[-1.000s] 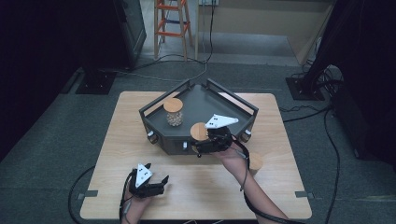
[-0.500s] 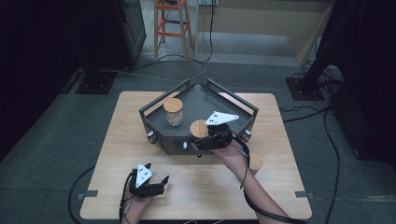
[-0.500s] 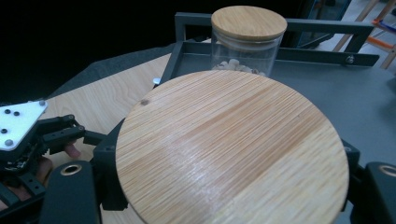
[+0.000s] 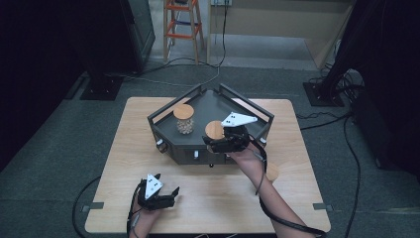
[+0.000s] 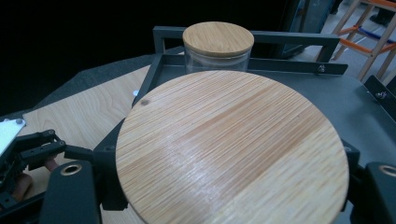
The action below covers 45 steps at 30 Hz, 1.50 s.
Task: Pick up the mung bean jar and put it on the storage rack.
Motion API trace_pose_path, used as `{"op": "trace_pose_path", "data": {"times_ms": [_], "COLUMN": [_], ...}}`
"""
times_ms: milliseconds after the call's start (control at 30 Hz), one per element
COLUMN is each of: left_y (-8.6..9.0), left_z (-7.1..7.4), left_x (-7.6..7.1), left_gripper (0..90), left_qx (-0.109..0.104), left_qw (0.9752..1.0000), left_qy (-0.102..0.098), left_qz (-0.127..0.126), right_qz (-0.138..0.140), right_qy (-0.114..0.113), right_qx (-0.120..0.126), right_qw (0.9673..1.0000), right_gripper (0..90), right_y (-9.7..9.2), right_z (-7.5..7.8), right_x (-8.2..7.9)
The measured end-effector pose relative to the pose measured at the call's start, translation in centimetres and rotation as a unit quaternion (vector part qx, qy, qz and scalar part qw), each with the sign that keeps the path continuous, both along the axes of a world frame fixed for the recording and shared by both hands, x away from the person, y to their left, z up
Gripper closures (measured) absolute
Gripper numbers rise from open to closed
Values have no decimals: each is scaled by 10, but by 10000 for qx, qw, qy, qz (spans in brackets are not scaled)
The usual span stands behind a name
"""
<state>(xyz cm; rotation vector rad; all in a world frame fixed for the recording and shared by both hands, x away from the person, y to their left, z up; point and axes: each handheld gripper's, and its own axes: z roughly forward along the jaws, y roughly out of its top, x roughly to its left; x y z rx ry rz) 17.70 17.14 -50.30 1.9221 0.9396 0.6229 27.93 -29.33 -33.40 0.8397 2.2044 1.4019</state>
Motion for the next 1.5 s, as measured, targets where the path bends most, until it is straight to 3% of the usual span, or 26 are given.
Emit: {"op": "trace_pose_path", "data": {"times_ms": [267, 567, 1033, 1433, 1500], "left_y": [-2, -6, -7, -8, -8], "left_z": [0, 2, 3, 3, 3], "left_x": [0, -1, 0, 0, 0], "left_gripper": [110, 110, 110, 110, 110], "left_qx": [41, 199, 209, 262, 251], "left_qw": [10000, 9998, 9998, 9996, 9996], "left_qy": [-3, -24, 19, 13, 22], "left_qz": [-5, -74, -71, -107, -103], "right_qz": [-163, -405, -705, -995, -1068], "right_qy": [-26, 83, -43, -57, -22], "right_qx": [-31, 166, 51, 5, 91], "right_qw": [9999, 9990, 9975, 9950, 9942], "right_gripper": [254, 254, 253, 253, 253], "right_y": [2, 0, 13, 18, 18], "right_z": [2, -3, -4, -18, -21], "right_x": [8, 18, 32, 41, 43]}}
